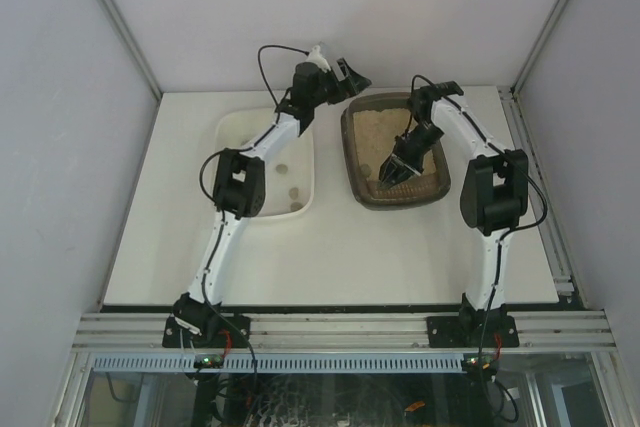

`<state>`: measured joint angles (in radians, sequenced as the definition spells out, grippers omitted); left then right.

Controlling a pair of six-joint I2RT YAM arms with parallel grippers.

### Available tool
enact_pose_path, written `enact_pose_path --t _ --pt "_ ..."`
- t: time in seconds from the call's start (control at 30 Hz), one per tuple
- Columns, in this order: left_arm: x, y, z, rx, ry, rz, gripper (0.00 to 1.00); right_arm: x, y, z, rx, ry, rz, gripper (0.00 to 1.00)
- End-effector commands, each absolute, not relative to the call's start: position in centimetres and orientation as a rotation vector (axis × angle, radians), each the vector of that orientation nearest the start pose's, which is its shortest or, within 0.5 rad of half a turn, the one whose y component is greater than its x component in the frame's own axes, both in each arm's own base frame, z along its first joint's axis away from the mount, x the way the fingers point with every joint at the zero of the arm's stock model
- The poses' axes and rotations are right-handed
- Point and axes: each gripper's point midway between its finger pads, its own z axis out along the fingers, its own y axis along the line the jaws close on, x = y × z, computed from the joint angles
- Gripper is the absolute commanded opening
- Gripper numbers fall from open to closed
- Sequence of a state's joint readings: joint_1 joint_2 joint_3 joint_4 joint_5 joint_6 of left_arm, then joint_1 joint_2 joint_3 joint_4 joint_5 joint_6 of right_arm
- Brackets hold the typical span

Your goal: Clean the litter box

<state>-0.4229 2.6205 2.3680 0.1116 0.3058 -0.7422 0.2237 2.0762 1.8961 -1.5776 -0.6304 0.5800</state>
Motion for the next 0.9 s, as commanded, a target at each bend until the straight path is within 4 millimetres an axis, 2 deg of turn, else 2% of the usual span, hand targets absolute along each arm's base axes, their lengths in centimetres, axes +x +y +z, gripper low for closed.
enact_pose_path --t 0.0,0.13,0.23,0.43,0.57,0.6,0.63,0.77,0.87 --pt "60.9 -40.5 20.8 0.022 1.731 -1.344 0.97 28.3 19.2 16.6 0.726 3.399 0.982 0.0" --pt "59.1 -41.9 18.8 0.05 1.794 -1.446 0.96 27.3 19.2 15.9 0.789 3.445 1.014 0.0" --pt "57.5 -42.1 17.9 0.05 1.832 -1.5 0.96 26.4 19.1 15.9 0.806 3.459 1.013 0.0" --pt "54.2 -42.3 18.0 0.101 1.85 -1.53 0.96 23.7 19.5 16.3 0.83 3.511 1.035 0.0" --pt "53.0 -42.1 18.1 0.119 1.863 -1.55 0.95 22.2 20.2 17.1 0.859 3.523 1.071 0.0" --pt "51.6 -43.5 18.0 0.149 1.87 -1.57 0.95 22.1 20.4 17.5 0.867 3.516 1.084 0.0" --pt "50.9 -43.8 17.9 0.16 1.877 -1.578 0.95 22.0 20.5 17.8 0.878 3.509 1.091 0.0" --pt "49.3 -44.9 18.5 0.205 1.873 -1.609 0.94 21.3 20.4 18.5 0.925 3.491 1.059 0.0" --pt "48.5 -45.4 19.2 0.23 1.861 -1.625 0.94 19.9 19.8 18.3 0.964 3.509 1.008 0.0"
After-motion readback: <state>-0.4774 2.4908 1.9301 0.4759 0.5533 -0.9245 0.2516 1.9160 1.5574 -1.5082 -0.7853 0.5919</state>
